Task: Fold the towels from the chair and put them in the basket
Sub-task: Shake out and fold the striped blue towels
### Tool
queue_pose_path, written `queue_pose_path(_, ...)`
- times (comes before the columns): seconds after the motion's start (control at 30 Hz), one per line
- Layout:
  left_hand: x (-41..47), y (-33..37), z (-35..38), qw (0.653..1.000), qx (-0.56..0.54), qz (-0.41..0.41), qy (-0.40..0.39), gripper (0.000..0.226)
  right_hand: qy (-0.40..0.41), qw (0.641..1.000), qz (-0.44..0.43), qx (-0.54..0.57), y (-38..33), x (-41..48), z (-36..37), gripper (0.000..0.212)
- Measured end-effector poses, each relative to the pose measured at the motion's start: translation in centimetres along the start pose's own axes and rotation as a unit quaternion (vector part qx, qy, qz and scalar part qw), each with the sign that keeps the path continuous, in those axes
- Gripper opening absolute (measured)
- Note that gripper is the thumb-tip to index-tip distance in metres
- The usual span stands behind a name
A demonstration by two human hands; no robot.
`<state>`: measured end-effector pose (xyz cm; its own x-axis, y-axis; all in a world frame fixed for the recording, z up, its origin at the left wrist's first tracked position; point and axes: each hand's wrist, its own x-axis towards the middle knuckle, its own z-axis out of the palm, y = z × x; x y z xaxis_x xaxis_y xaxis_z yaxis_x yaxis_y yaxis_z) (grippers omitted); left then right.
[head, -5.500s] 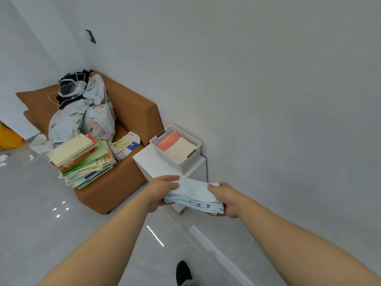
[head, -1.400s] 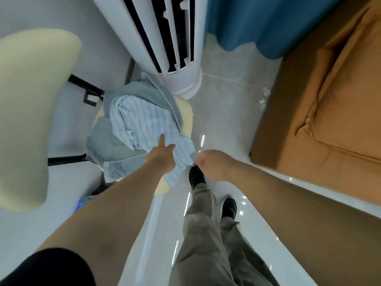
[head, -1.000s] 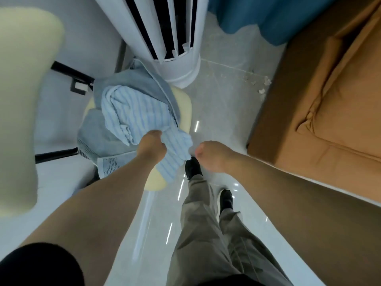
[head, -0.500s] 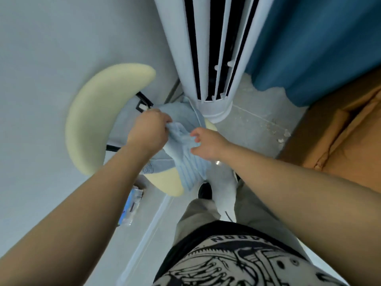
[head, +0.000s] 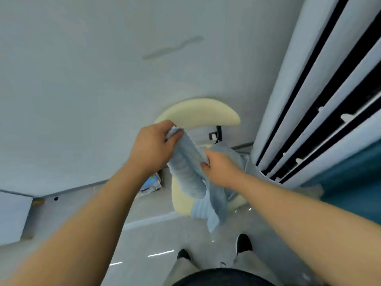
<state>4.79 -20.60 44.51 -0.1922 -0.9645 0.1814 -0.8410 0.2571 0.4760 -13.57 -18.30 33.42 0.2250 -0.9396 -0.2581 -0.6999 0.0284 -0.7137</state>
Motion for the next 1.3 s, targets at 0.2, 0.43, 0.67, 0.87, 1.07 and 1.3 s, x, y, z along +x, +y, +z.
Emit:
queue_pose_path(0.2,-5.5,-1.4,-6.0,0.982,-0.051,-0.127,0.128,0.025,0.008,0.994,0.028,-0.106,-2.7,-0.4,0.2,0.024)
queue_pose_path(0.43,-13.6,-6.0,-12.2,0.949,-0.084,-0.213,0.216,0.037,0.110,0.976,0.072,-0.174,-6.3,-2.6,-0.7,0.030)
queue_pose_path(0.67,-21.9,-10.5,-13.3,0.954,-0.081,-0.254,0.140,0.017,0.186,0.976,0.046,-0.106,-13.7,-4.9,-2.5,0.031)
queue_pose_path(0.87,-25.3,-10.9,-11.7,0.983,-0.005,-0.185,-0.016,0.031,0.261,0.964,-0.001,-0.054,-19.9,-7.3,-5.0,0.022)
queue_pose_path(1.07,-24.4,-9.5,-10.2,0.977,0.035,-0.181,-0.105,0.054,0.265,0.953,-0.100,-0.107,-23.8,-8.5,-6.7,0.007)
queue_pose_path(1.3,-21.4,-5.0,-7.9,0.991,0.031,-0.111,-0.065,0.044,0.185,0.974,-0.131,-0.028,-26.0,-10.0,-6.2,0.032)
